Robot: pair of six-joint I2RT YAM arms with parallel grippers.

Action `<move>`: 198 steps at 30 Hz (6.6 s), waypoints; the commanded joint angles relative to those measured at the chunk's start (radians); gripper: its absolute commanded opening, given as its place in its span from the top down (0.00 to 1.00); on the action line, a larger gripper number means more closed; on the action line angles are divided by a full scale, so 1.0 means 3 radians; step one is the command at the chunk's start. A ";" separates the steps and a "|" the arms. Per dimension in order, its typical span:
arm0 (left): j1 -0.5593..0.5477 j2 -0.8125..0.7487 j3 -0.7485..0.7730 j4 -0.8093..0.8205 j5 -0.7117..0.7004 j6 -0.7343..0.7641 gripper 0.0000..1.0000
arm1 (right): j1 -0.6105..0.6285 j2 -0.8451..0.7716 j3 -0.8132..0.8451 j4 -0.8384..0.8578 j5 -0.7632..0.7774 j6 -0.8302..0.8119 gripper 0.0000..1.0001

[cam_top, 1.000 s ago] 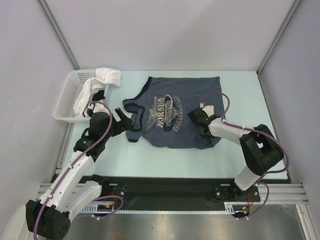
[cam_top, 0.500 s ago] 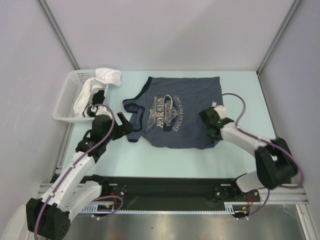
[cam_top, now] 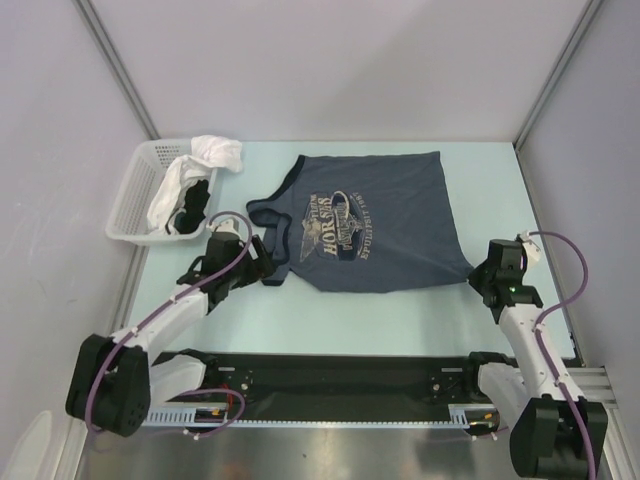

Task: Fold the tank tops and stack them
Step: Flatten the tank top out, then fold the tank top

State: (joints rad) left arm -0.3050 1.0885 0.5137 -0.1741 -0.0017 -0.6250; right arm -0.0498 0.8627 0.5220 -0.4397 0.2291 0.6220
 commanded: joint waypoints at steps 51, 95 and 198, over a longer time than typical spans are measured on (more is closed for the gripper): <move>-0.0113 -0.1271 -0.0730 0.0473 0.0691 0.0089 0.10 | -0.0386 0.0259 -0.0278 0.0525 -0.0861 0.0013 1.00; -0.1402 0.1270 0.0455 0.0755 -0.0301 -0.0059 0.47 | -0.0391 0.0259 -0.0293 0.0576 -0.0937 -0.0033 1.00; -0.1351 0.0687 0.1197 -0.0938 -0.0787 0.0002 0.99 | -0.0079 0.0427 0.0499 0.0100 -0.0641 0.0100 1.00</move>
State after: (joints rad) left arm -0.7425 1.2831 0.8127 -0.4282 -0.2504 -0.6743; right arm -0.0757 0.9524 0.6136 -0.4690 0.0185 0.6720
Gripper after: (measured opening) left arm 0.011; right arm 0.010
